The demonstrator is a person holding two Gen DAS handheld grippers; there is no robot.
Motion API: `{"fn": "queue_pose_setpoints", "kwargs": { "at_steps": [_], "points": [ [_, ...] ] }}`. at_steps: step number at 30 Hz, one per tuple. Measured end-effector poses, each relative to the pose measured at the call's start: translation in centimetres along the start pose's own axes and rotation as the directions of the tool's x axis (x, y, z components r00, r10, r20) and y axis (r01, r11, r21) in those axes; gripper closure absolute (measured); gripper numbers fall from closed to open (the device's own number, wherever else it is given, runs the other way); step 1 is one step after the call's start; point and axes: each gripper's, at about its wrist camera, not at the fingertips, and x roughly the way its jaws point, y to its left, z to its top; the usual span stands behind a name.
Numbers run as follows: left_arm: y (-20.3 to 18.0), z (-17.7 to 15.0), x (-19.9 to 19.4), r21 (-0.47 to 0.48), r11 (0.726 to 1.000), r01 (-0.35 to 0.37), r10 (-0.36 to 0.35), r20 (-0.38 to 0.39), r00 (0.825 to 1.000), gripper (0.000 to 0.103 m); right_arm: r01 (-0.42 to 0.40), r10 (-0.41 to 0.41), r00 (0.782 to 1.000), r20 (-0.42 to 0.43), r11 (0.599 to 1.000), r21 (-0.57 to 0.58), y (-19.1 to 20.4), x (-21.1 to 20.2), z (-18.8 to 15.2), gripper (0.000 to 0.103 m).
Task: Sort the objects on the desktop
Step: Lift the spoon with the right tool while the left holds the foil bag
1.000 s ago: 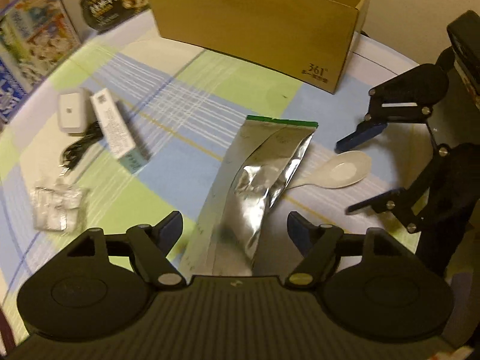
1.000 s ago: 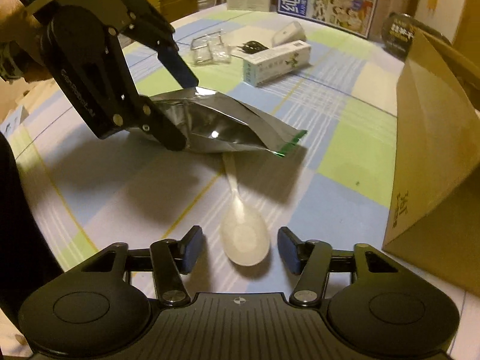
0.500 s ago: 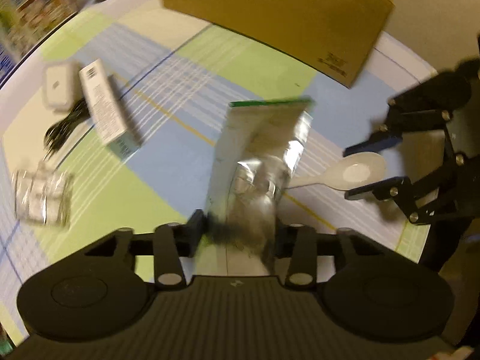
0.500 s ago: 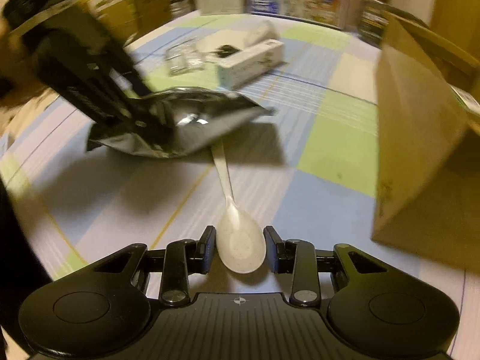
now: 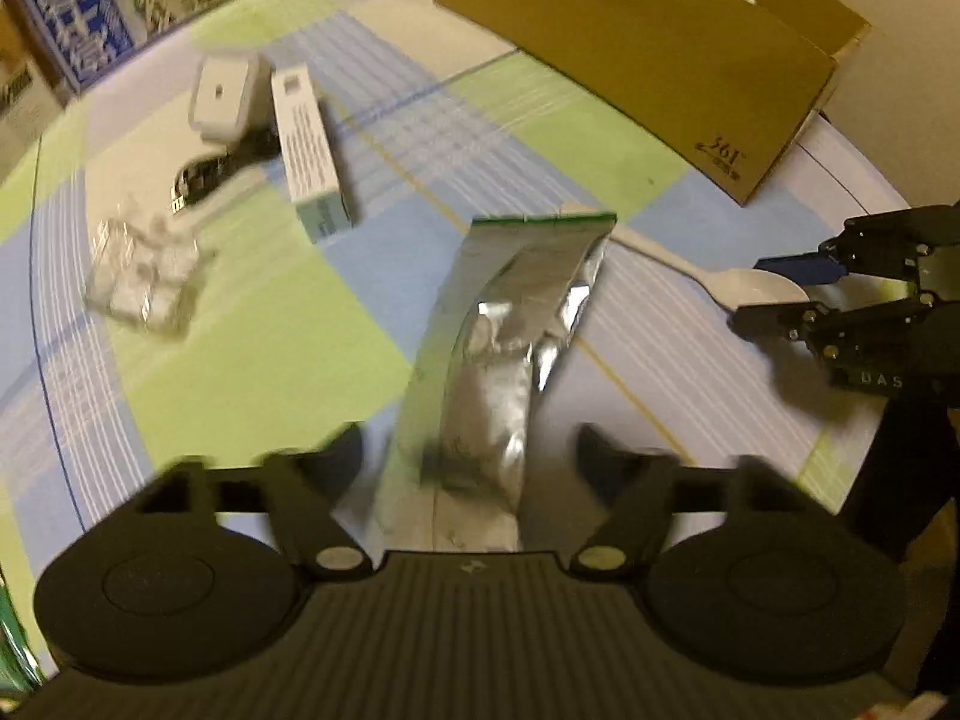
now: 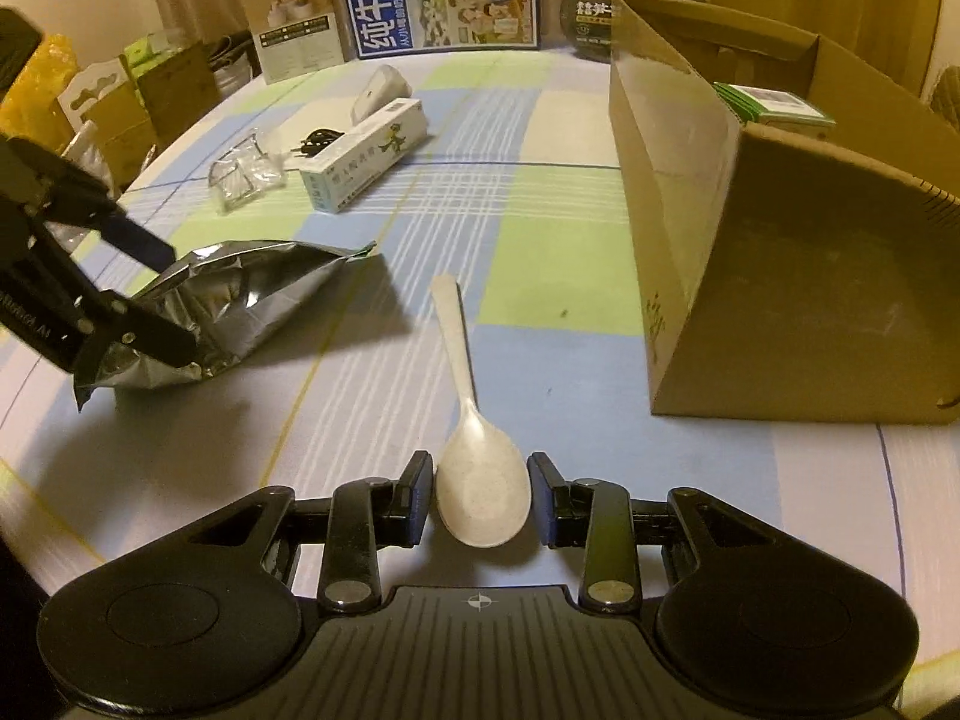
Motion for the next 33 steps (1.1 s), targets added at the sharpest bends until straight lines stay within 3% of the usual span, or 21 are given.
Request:
{"fn": "queue_pose_setpoints", "kwargs": {
  "at_steps": [10,19,22,24,26,31,33],
  "points": [
    [-0.7,2.5,3.2,0.133,0.991,0.021,-0.004,-0.132,0.991,0.028,-0.006,0.007,1.000,0.017,0.997,-0.077,0.8,0.3,-0.1,0.059],
    [-0.6,2.5,4.6,0.109,0.993,0.039,-0.021,-0.166,0.986,0.043,-0.001,0.004,1.000,0.024,0.993,-0.115,0.8,0.6,-0.5,0.058],
    [-0.1,2.3,4.2,0.073,0.997,0.037,-0.025,-0.158,0.987,0.058,-0.012,0.014,1.000,0.024,0.997,-0.082,0.3,0.6,-0.5,0.058],
    [-0.2,2.0,4.0,0.058,0.998,0.029,-0.019,-0.157,0.987,0.061,-0.008,0.010,1.000,0.026,0.997,-0.076,0.1,0.6,-0.5,0.059],
    [-0.3,1.7,3.8,0.046,0.999,0.027,-0.020,-0.158,0.987,0.061,-0.007,0.009,0.999,0.031,0.997,-0.077,0.1,0.5,-0.5,0.073],
    [-0.5,1.6,3.7,0.037,0.999,0.021,-0.015,-0.163,0.987,0.060,0.005,-0.001,0.999,0.048,0.997,-0.073,0.1,0.4,-0.6,0.073],
    [-0.6,1.6,3.8,0.047,0.999,0.011,-0.003,-0.167,0.986,0.054,0.012,-0.008,0.999,0.053,0.998,-0.068,0.0,0.4,-0.6,0.073]
  ]
}}
